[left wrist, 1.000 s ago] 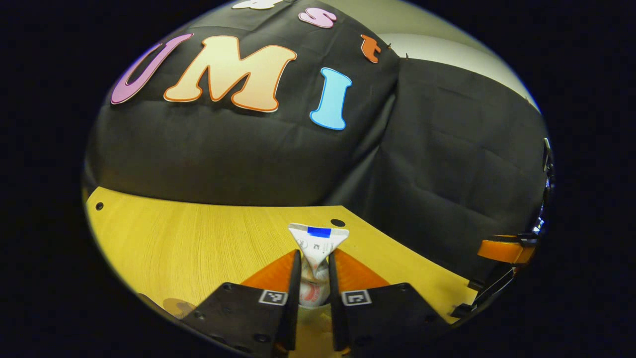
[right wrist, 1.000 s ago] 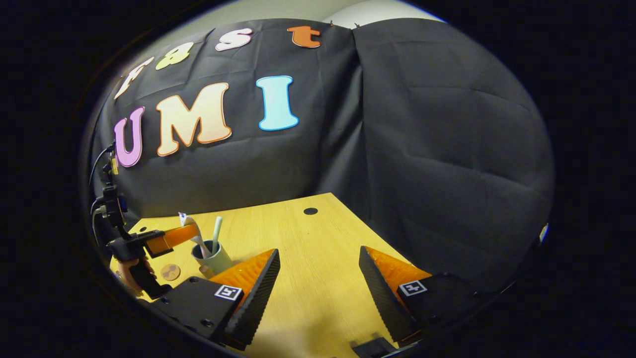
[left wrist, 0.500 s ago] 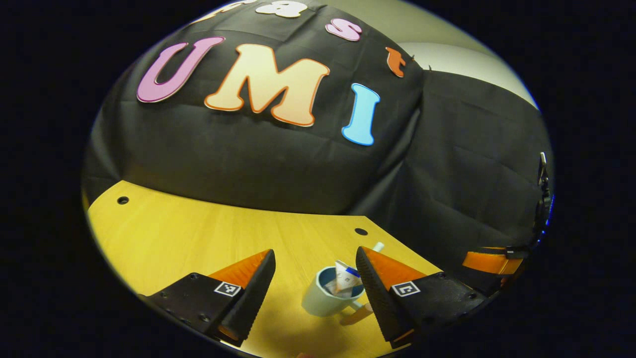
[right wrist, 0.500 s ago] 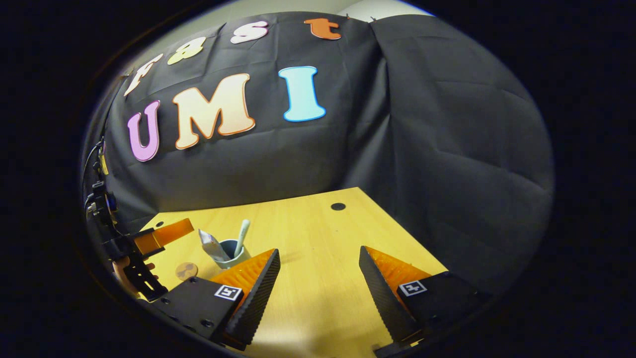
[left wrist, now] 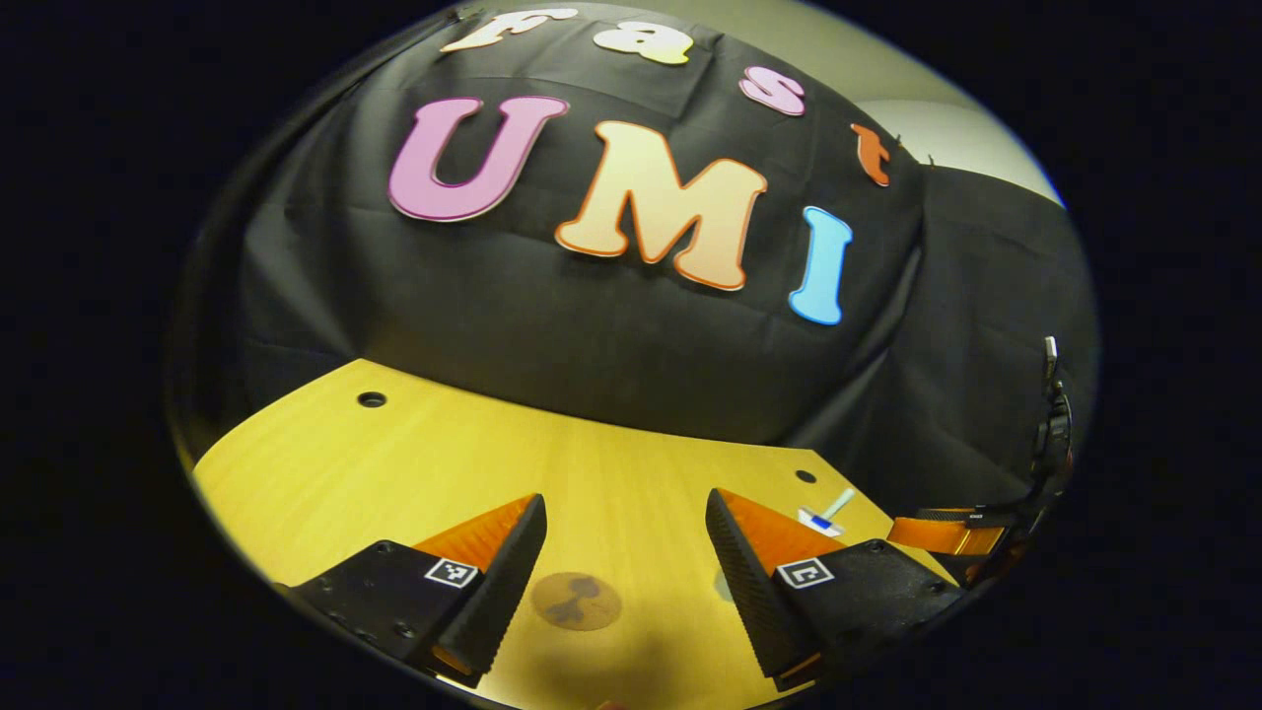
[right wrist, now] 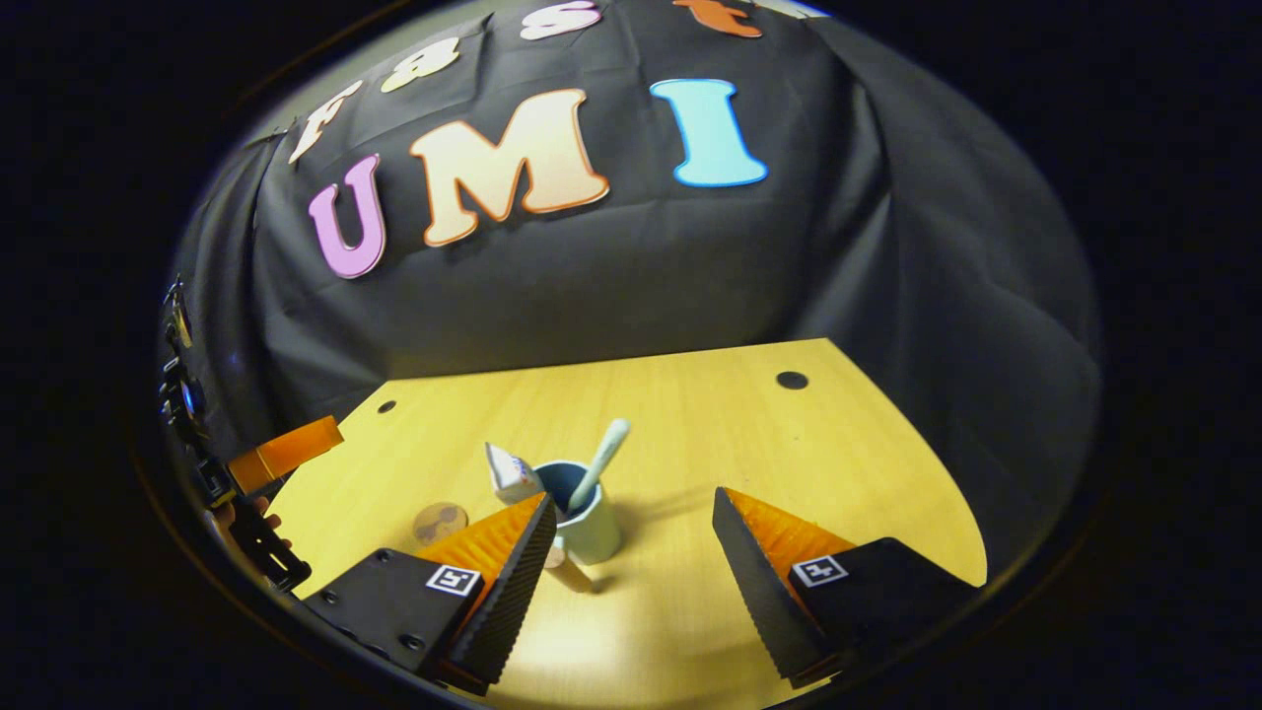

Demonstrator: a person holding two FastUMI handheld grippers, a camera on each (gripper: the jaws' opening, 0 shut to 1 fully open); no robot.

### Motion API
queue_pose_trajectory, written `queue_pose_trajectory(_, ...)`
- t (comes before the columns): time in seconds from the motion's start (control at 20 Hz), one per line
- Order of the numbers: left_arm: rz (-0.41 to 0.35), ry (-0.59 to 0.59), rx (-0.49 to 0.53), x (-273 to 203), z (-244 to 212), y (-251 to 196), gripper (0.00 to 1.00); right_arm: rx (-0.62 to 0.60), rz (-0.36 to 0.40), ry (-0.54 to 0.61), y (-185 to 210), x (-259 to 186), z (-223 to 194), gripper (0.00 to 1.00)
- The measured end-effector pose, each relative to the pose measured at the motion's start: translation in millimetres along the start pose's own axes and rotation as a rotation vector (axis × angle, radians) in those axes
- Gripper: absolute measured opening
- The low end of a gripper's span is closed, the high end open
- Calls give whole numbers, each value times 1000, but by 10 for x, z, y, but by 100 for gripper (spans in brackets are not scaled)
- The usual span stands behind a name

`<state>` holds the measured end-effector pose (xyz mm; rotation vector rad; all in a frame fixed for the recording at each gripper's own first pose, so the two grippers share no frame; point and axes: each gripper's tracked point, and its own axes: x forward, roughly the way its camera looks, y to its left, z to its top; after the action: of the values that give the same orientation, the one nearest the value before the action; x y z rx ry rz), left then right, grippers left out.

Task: Put the toothbrush and toothpaste on the desktop into the cup, then pick up the cup and place it on the coaster on the desktop.

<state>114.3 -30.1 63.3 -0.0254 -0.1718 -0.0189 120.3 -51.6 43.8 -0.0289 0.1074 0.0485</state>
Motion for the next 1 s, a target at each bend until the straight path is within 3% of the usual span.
queue_pose_trajectory(0.15, 107, 17, -3, -188, -122, 456, 94, -26, 40, 73, 210, 161, -131, 94)
queue_pose_trajectory(0.3, 198, 38, -23, -415, -240, 834, 94, -71, 77, 148, 387, 292, -262, 98)
queue_pose_trajectory(0.5, 302, 54, -61, -690, -365, 1229, 94, -121, 54, 262, 418, 456, -450, 94)
queue_pose_trajectory(0.6, 341, 62, -70, -815, -409, 1372, 94, -118, 42, 325, 412, 521, -556, 99)
queue_pose_trajectory(0.75, 390, 92, -89, -1002, -544, 1553, 94, -135, 14, 432, 346, 585, -686, 94)
queue_pose_trajectory(0.8, 402, 101, -95, -1058, -577, 1587, 94, -134, 9, 468, 338, 618, -725, 99)
queue_pose_trajectory(1.0, 415, 118, -87, -1134, -623, 1627, 94, -113, 14, 590, 391, 667, -847, 85)
